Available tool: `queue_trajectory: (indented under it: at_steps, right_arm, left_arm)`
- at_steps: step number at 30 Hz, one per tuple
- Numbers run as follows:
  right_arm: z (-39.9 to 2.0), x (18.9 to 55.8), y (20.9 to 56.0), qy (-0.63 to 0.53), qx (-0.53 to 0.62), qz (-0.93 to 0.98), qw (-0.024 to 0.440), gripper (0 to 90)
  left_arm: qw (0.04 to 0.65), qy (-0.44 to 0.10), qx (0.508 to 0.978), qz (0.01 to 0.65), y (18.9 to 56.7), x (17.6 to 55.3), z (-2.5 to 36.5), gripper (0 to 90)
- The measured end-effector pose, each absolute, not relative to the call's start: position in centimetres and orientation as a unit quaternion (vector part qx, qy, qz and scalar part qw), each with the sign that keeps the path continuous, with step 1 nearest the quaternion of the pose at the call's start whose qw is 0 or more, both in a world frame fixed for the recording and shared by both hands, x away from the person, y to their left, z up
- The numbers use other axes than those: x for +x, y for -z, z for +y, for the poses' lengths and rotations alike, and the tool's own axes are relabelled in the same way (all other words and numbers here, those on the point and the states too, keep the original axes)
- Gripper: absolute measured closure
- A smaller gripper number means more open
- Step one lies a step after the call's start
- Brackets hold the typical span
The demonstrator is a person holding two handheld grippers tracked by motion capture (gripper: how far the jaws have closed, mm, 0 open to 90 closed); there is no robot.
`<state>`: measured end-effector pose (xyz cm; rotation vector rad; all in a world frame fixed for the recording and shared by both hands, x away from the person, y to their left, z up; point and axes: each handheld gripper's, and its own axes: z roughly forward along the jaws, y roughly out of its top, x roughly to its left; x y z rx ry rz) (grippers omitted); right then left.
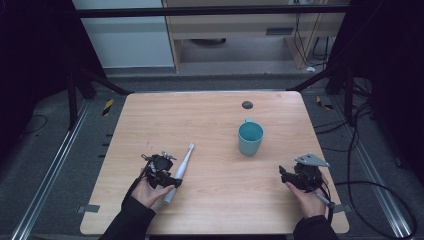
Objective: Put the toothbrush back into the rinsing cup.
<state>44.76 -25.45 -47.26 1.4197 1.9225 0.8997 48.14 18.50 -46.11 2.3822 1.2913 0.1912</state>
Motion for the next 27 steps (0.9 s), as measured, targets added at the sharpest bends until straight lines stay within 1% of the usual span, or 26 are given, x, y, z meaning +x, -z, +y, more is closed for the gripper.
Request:
queue_trajectory:
  at_steps: [4, 5, 6, 8, 13, 16, 19, 27]
  right_arm:
    - [-25.4, 44.7, 47.2, -0.337, 0.532, 0.721, 0.291, 28.3]
    - [-25.3, 44.7, 47.2, -0.337, 0.533, 0.72, 0.29, 28.3]
    - [-25.3, 44.7, 47.2, -0.337, 0.533, 0.72, 0.29, 28.3]
    - [-25.3, 44.7, 47.2, -0.335, 0.533, 0.721, 0.29, 28.3]
    - [-25.4, 44.7, 47.2, -0.335, 0.532, 0.721, 0.291, 28.3]
    - [-25.3, 44.8, 47.3, -0.334, 0.528, 0.724, 0.292, 28.3]
    - [-25.3, 44.7, 47.3, -0.334, 0.528, 0.724, 0.292, 28.3]
    - [-25.3, 44.7, 47.3, -0.334, 0.529, 0.723, 0.291, 28.3]
  left_arm:
    - [0.207, -0.065, 0.859, 0.463, 46.3, 48.3, 18.3, 48.9]
    - [0.205, -0.063, 0.86, 0.464, 46.3, 48.5, 18.3, 51.4]
    - [0.203, -0.061, 0.86, 0.465, 46.4, 48.6, 18.2, 51.4]
    - [0.2, -0.059, 0.861, 0.464, 46.6, 48.7, 18.2, 54.8]
    - [0.199, -0.054, 0.862, 0.463, 46.6, 48.8, 18.2, 58.4]
    - [0.194, -0.051, 0.863, 0.464, 46.8, 49.0, 18.2, 62.9]
    - [0.192, -0.051, 0.864, 0.463, 46.9, 49.1, 18.2, 64.6]
    - [0.183, -0.047, 0.87, 0.456, 46.8, 49.4, 18.2, 65.6]
